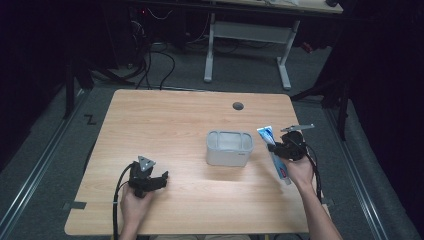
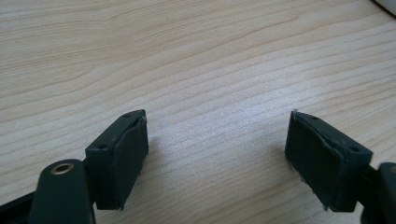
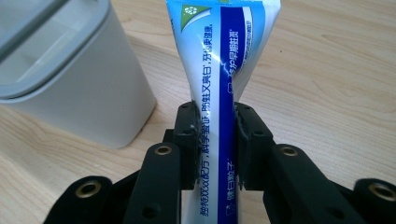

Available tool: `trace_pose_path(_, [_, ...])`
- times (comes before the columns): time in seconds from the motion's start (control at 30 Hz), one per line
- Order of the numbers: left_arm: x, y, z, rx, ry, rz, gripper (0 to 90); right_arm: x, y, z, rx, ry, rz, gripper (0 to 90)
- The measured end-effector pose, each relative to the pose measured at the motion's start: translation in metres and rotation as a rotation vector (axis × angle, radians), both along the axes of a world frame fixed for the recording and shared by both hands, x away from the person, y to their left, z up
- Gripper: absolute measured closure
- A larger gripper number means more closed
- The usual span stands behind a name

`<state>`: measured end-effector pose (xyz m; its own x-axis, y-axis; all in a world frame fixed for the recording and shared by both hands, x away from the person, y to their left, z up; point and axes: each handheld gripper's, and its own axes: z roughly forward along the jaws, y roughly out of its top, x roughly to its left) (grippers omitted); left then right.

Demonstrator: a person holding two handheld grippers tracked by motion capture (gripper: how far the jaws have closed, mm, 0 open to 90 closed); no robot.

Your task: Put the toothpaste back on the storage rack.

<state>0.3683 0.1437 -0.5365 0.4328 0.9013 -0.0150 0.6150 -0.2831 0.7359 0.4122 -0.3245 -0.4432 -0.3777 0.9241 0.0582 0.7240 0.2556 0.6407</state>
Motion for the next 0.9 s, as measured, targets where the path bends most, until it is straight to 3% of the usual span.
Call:
trace_pose_path(0.4, [0.000, 0.000, 0.000, 0.000, 0.000, 0.001, 21.7, -0.014, 0.002, 0.010, 0.025, -0.052, 0.039, 73.3])
trace_pose_path(0.9, [0.000, 0.000, 0.000, 0.000, 0.000, 0.001, 21.8, -0.033, 0.009, 0.025, 0.112, -0.130, 0.097, 73.3])
